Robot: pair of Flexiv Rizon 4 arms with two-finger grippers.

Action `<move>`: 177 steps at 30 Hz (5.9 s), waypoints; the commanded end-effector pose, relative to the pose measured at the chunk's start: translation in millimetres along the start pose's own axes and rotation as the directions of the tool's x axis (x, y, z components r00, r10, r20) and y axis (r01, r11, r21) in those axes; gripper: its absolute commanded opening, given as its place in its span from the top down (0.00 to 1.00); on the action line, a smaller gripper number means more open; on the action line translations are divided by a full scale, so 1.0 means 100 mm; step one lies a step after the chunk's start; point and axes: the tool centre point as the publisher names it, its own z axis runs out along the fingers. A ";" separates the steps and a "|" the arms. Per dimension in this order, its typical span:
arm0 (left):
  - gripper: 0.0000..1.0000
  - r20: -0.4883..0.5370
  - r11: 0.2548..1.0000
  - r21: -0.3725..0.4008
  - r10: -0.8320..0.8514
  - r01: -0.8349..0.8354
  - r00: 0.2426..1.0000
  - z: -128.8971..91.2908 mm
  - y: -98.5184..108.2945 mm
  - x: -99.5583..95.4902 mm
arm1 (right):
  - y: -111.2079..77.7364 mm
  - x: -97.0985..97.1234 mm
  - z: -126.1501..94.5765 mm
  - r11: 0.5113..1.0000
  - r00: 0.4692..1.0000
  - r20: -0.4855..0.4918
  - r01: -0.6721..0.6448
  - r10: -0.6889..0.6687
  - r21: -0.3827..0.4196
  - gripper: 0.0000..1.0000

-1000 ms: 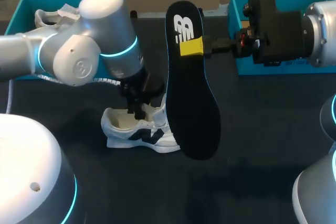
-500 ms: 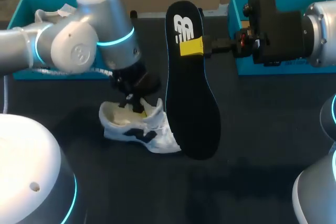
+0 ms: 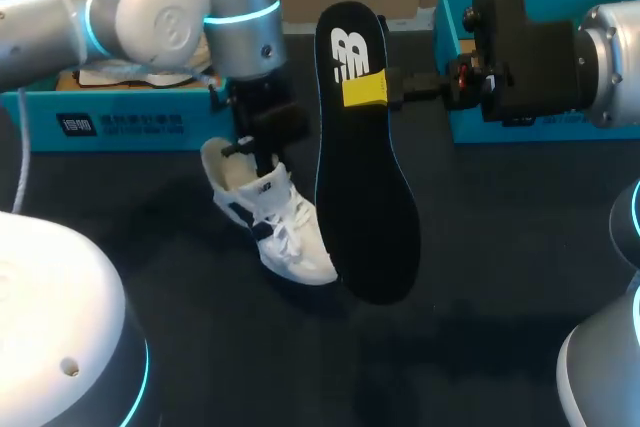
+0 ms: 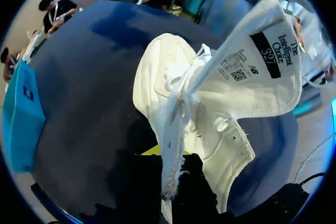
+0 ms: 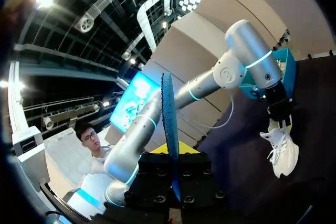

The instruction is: Take the shoe out of the shoebox, open the shoe tongue, remove and reinsert the insole, then place the shoe into the shoebox

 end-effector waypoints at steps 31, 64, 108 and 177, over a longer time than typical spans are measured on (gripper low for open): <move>1.00 -0.197 0.957 -0.034 0.277 -0.288 0.941 -0.06 -0.17 -0.28 | -0.03 0.03 0.04 1.000 1.000 0.004 -0.002 0.002 -0.008 1.00; 1.00 -0.319 0.900 -0.143 0.353 -0.412 0.880 0.62 -0.66 -0.39 | -0.03 0.03 0.04 1.000 1.000 0.004 -0.002 0.002 -0.008 1.00; 0.00 -0.039 0.870 -0.172 0.462 -0.462 0.886 -0.14 -0.70 -0.66 | -0.02 0.00 0.03 1.000 1.000 0.008 -0.007 0.008 -0.026 1.00; 0.00 0.681 0.771 -0.365 0.603 -0.522 0.414 -2.05 -0.72 -0.10 | 1.33 -1.36 -1.12 0.808 0.819 -0.062 -0.573 0.571 -0.133 1.00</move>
